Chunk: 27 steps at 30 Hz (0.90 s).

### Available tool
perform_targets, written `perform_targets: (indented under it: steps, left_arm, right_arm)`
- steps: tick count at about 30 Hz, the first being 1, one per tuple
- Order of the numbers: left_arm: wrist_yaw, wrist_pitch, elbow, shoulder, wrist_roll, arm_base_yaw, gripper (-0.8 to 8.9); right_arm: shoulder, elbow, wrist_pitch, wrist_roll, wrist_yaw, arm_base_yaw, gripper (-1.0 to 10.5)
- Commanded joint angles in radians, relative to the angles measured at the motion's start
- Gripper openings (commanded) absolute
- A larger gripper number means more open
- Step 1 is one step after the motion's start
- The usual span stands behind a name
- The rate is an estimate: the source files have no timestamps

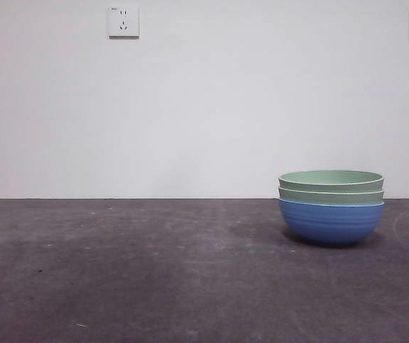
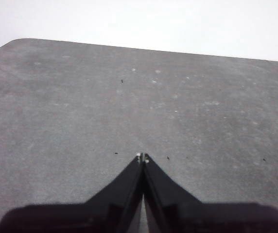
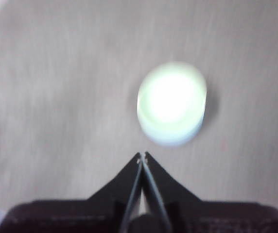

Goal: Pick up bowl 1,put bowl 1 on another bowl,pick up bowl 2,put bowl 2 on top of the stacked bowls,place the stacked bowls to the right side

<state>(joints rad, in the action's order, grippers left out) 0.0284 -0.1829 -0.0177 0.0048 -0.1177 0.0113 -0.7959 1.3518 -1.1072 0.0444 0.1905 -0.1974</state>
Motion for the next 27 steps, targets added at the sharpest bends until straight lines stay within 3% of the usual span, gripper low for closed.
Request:
perform_targets:
  steps: [1, 7, 15, 20, 27]
  left_arm:
    - [-0.001, 0.002, 0.014, -0.003, -0.012, 0.003, -0.03]
    - [-0.001, 0.002, 0.014, -0.003, -0.012, 0.003, -0.03]
    - [-0.001, 0.002, 0.014, -0.003, -0.012, 0.003, -0.03]
    - [-0.001, 0.002, 0.014, -0.003, -0.012, 0.003, -0.03]
    - [-0.001, 0.002, 0.014, -0.003, -0.012, 0.003, -0.03]
  right_arm:
    - [0.097, -0.097, 0.13, -0.016, 0.036, 0.041, 0.0]
    - [0.338, -0.438, 0.409, -0.02, 0.038, 0.127, 0.0]
    - [0.585, -0.912, 0.845, 0.039, 0.028, 0.137, 0.0]
    - [0.683, -1.108, 0.974, 0.075, -0.037, 0.137, 0.0]
    - [0.756, -1.276, 1.031, 0.08, -0.041, 0.137, 0.0]
